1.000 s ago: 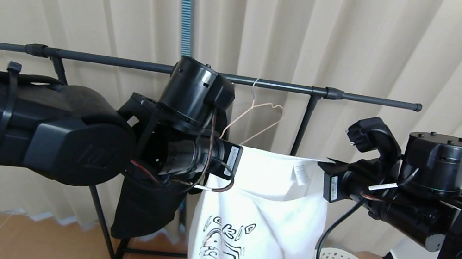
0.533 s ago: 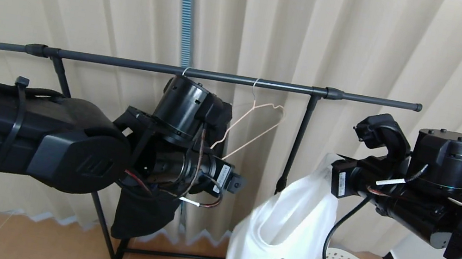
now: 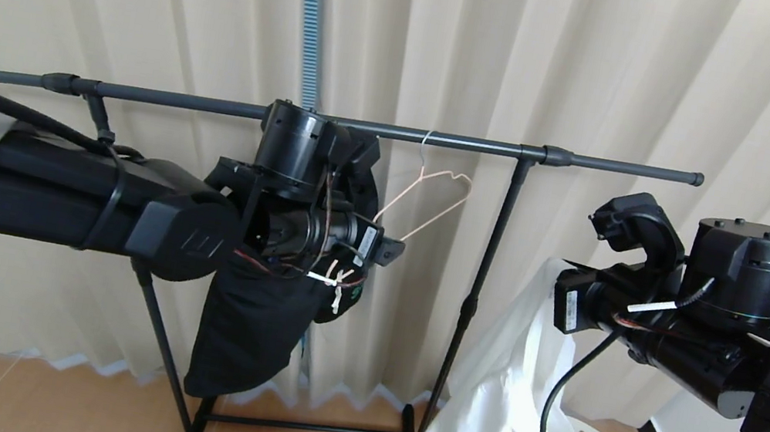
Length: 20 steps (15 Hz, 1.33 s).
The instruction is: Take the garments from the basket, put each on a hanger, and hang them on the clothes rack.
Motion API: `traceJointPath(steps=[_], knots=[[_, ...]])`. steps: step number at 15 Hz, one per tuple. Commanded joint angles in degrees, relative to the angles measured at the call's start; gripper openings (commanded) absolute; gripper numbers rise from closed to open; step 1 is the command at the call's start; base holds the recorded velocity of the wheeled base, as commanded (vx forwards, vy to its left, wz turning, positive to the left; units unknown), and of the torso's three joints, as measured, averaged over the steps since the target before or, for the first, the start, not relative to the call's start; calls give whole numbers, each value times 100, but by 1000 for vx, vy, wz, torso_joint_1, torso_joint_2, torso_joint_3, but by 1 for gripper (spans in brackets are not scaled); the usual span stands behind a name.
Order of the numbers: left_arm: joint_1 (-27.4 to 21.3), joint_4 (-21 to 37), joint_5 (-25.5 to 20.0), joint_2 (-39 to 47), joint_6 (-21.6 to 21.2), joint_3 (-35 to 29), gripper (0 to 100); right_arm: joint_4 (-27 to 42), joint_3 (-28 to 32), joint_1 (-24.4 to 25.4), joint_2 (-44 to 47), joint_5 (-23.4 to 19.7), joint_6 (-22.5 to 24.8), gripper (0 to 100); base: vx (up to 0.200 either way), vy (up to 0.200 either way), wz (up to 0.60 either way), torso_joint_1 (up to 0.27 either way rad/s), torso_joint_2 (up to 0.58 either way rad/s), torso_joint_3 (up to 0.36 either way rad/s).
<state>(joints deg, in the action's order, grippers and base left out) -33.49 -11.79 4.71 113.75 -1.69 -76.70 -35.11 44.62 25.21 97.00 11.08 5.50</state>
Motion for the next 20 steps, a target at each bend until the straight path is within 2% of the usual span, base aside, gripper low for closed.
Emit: traceJointPath(steps=[1,7,8,10,13,19,20], knots=[[211,-43,-5,727,-24,-627,100,-5,-6,1,-6,-1,4,0,0,0,0,0,0,0],[475,-96,-5,2037,-121,-1989,100,-14,-6,1,47,-1,4,0,0,0,0,0,0,0],[484,-104,-5,2081,-121,-2050,100,-5,-6,10,47,-1,4,0,0,0,0,0,0,0],[492,-122,-5,2556,-129,-2630,100,-14,-6,1,73,-1,4,0,0,0,0,0,0,0],[510,-122,4,2863,-129,-2964,100,-14,-14,10,65,8,21,0,0,0,0,0,0,0],[563,-87,13,2916,-129,-2973,100,-14,-14,10,91,34,30,0,0,0,0,0,0,0],[563,-87,13,2907,-129,-2973,0,-14,-14,10,91,43,21,0,0,0,0,0,0,0]])
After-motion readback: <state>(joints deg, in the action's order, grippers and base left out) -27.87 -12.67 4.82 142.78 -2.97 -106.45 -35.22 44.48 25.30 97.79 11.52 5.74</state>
